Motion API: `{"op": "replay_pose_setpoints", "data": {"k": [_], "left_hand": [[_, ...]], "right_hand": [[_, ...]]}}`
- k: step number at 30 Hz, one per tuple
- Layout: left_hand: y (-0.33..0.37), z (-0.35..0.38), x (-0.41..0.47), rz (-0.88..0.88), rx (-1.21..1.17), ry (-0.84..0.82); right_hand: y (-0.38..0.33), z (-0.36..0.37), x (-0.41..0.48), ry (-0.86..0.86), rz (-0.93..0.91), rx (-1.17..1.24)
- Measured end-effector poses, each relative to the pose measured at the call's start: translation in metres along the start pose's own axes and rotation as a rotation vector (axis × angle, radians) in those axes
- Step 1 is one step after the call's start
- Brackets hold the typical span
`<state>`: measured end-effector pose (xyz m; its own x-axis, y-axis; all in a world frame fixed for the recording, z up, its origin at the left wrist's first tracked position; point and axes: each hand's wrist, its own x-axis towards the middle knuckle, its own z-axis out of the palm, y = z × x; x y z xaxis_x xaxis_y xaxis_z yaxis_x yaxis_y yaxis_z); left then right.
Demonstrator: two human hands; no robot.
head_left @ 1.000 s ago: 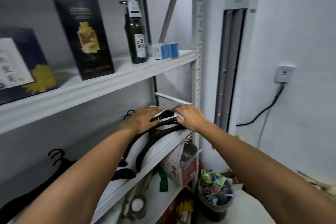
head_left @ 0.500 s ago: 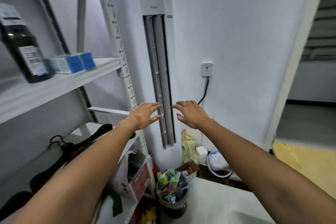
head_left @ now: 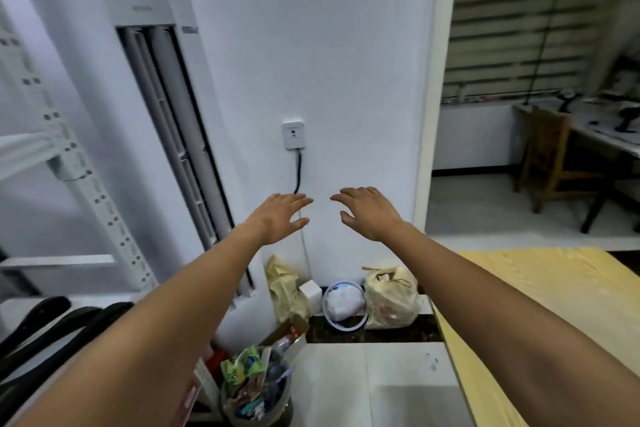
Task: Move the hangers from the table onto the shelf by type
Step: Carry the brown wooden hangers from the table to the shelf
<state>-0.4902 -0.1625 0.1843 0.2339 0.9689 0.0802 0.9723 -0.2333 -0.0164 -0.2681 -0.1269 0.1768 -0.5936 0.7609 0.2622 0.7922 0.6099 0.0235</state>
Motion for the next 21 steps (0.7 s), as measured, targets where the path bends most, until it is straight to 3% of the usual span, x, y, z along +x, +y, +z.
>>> {"op": "replay_pose_setpoints", "data": {"k": [11, 21], "left_hand": [[0.132, 0.024, 0.091, 0.303, 0.013, -0.013], [0.235, 0.033, 0.136, 0.584, -0.007, -0.001]], "right_hand": [[0.115, 0.000, -0.086, -0.026, 0.290, -0.083], [0.166, -0.012, -0.174, -0.019, 0.547, -0.140]]}}
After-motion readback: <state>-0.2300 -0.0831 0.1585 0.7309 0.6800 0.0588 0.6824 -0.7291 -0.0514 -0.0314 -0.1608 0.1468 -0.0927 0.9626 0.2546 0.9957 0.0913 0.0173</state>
